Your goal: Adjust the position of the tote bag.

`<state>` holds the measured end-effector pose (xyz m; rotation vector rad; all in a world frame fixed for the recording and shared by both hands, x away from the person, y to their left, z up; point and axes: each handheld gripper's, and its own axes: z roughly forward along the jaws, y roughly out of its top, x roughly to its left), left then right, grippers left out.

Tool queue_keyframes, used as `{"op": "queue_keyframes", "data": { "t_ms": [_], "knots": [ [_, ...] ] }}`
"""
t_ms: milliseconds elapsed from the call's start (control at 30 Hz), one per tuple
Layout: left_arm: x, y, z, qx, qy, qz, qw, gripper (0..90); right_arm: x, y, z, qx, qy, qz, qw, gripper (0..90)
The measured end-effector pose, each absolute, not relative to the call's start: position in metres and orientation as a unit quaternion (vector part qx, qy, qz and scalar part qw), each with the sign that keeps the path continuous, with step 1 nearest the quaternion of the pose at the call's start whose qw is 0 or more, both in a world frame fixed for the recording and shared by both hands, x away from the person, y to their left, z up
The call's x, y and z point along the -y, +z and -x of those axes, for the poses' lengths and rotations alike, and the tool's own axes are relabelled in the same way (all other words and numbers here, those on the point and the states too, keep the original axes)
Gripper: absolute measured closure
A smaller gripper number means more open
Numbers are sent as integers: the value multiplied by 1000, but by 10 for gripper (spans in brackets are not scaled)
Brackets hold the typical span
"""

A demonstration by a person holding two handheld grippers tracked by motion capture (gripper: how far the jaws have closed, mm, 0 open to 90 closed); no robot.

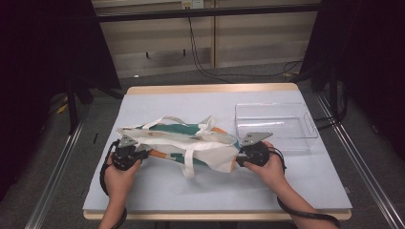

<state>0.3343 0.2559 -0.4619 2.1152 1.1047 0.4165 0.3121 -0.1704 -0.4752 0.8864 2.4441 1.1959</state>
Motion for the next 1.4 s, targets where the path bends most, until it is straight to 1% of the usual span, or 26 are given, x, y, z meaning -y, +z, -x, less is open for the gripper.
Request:
{"op": "queue_keyframes", "data": {
  "t_ms": [167,267,333,433,467,567,700,733,800,833,867,900,933,967,1033,1200,1267,1400],
  "knots": [
    [-255,-462,-335,-429,166,-814,355,887,179,-470,-300,-847,414,-307,132,581],
    [-255,-460,-336,-427,165,-817,351,887,182,-469,-295,-847,415,-307,126,576],
    [-255,-461,-337,-428,167,-815,353,886,184,-468,-286,-849,420,-298,119,541],
    [-255,-460,-338,-428,167,-816,352,886,183,-468,-278,-853,423,-287,107,528],
    [-254,-460,-338,-429,168,-814,353,886,182,-468,-275,-854,424,-283,104,507],
    [-255,-460,-338,-427,167,-816,351,887,180,-467,-270,-851,440,-272,84,484],
    [-254,-460,-338,-429,165,-816,350,886,176,-465,-268,-848,451,-265,85,485],
    [-254,-460,-338,-428,167,-817,349,886,175,-464,-268,-845,454,-267,87,495],
    [-254,-460,-337,-428,166,-816,351,887,172,-464,-271,-844,456,-268,91,546],
    [-254,-460,-337,-428,166,-816,351,887,172,-464,-271,-844,456,-268,91,546],
    [-254,-460,-337,-426,164,-818,349,887,171,-465,-273,-844,458,-266,88,650],
    [-253,-460,-336,-429,168,-816,350,887,169,-465,-274,-844,459,-263,85,673],
    [-253,-460,-336,-429,168,-816,350,887,169,-465,-274,-844,459,-263,85,673],
    [-254,-460,-335,-425,164,-820,346,887,165,-465,-275,-849,454,-254,92,732],
    [-255,-461,-333,-429,165,-816,350,888,164,-465,-278,-850,453,-251,94,768],
    [-259,-459,-325,-425,162,-823,341,889,163,-470,-286,-850,449,-256,101,791],
    [-260,-459,-321,-426,160,-821,345,889,164,-472,-290,-847,453,-263,95,797],
    [-261,-460,-314,-428,154,-820,347,889,167,-473,-299,-842,453,-273,104,808]
  ]
}}
